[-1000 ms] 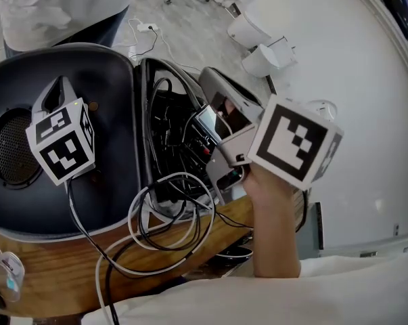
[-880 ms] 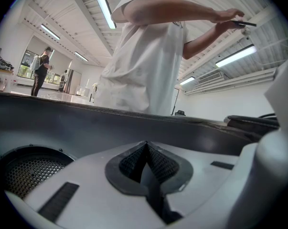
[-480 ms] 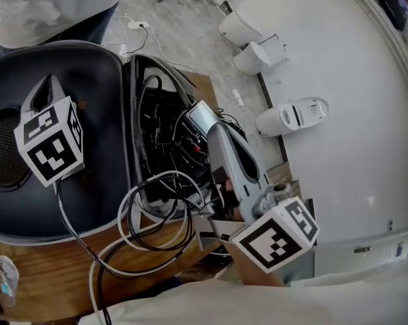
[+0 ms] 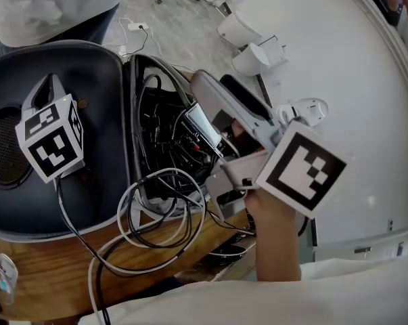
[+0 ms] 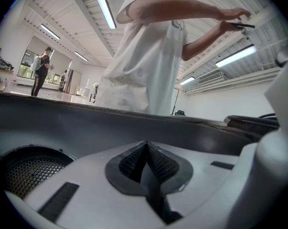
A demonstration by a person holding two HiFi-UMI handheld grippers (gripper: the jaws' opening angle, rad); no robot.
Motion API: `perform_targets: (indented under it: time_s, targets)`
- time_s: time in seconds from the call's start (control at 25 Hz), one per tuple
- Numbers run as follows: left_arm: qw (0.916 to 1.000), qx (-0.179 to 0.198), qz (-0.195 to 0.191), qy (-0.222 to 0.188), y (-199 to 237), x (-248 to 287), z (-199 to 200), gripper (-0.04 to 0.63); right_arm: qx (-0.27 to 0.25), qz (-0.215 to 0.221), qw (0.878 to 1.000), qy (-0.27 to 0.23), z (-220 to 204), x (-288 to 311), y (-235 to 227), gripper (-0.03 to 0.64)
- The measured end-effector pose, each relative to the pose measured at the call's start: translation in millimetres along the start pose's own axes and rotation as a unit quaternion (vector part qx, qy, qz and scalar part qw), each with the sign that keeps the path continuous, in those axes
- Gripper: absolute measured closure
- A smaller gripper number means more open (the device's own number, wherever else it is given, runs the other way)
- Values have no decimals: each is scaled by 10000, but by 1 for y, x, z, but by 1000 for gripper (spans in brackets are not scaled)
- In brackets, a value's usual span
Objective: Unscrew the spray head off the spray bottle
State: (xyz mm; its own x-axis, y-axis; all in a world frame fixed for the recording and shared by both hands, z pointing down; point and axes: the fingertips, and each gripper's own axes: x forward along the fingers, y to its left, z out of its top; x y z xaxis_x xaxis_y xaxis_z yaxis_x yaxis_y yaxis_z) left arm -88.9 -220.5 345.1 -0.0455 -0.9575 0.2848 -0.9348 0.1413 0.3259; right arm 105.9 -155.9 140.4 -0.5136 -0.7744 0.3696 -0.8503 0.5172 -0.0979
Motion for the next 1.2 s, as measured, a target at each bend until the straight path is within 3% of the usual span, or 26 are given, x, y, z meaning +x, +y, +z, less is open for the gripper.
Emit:
perform_targets:
  time_s: [0.16, 0.24, 0.28, 0.32, 0.36, 0.56, 0.68, 0.84, 0.92, 1.0, 1.2]
  targets:
    - [10000, -7, 2, -8, 0, 0, 1, 597, 31, -283, 9975, 641, 0, 42, -20, 357]
    - [10000, -16, -13, -14, -1, 0, 1, 597, 248, -196, 9959, 847, -8, 59, -24, 367]
    - [10000, -10, -14, -10, 0, 0, 1, 597, 369, -142, 9954, 868, -12, 65, -25, 459]
    - [10000, 0, -11, -7, 0, 0, 1, 597, 477, -136, 9949, 875, -16, 70, -27, 614]
    - [10000, 5, -6, -8, 1, 0, 1, 597, 540, -154, 9942, 917, -20, 74, -29, 624]
    - [10000, -13, 3, -5, 1, 1, 1, 598, 415, -328, 9925, 1104, -31, 72, -30, 624]
    - [10000, -13, -4, 3, 0, 0, 0, 597, 218, -449, 9971, 573, -16, 52, -26, 623]
    - [10000, 5, -5, -5, 0, 1, 0, 597, -556, -616, 9961, -290, -4, 8, -11, 611]
    - [10000, 4, -8, -5, -1, 0, 1, 597, -642, -443, 9958, -469, -12, -9, 1, 481]
    - [10000, 5, -6, -2, 0, 0, 0, 598, -632, -363, 9952, -653, -20, -26, 8, 412]
    - [10000, 8, -6, 2, 0, 0, 0, 597, -343, -617, 9930, -951, -50, -58, 9, 399]
